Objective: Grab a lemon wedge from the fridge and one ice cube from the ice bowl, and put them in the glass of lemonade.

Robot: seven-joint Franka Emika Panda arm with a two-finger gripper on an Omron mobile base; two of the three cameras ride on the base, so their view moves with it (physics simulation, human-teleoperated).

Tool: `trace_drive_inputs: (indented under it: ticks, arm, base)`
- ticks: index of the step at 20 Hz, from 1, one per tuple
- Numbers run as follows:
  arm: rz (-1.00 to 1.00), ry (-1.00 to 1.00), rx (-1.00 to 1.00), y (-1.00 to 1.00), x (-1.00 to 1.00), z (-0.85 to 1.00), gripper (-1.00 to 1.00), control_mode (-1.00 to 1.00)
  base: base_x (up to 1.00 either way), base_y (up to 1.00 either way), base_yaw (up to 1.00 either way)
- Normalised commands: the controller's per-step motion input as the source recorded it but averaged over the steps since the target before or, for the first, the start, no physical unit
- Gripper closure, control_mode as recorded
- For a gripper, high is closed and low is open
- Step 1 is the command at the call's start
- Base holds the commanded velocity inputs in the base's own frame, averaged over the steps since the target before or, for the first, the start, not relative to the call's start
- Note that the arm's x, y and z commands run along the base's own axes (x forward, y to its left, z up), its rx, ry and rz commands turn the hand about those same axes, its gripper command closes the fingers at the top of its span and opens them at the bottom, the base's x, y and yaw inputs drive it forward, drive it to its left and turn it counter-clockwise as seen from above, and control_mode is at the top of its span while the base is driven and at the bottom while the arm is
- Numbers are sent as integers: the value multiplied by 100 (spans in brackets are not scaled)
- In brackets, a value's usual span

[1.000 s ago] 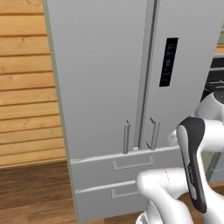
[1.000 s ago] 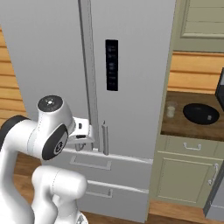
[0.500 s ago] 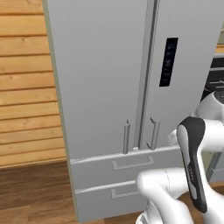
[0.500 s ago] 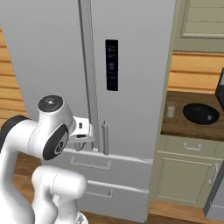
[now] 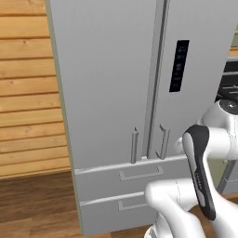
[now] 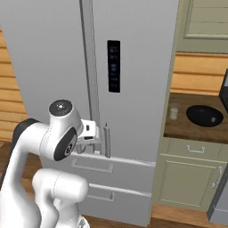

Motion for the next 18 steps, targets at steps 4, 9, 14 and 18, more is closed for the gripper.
trace_drive_inputs:
  ticks: [4, 9, 14, 18]
  arm:
    - [-1, -6, 0, -10, 39, -56, -100, -100]
    - [0, -5, 0, -8, 47, -47, -100, -100]
    - [0, -5, 0, -7, 45, -42, -100, -100]
    - [0, -2, 0, -6, 33, -21, -100, -100]
  base:
    - [0, 0, 0]
    - [0, 0, 0]
    - [0, 0, 0]
    - [0, 0, 0]
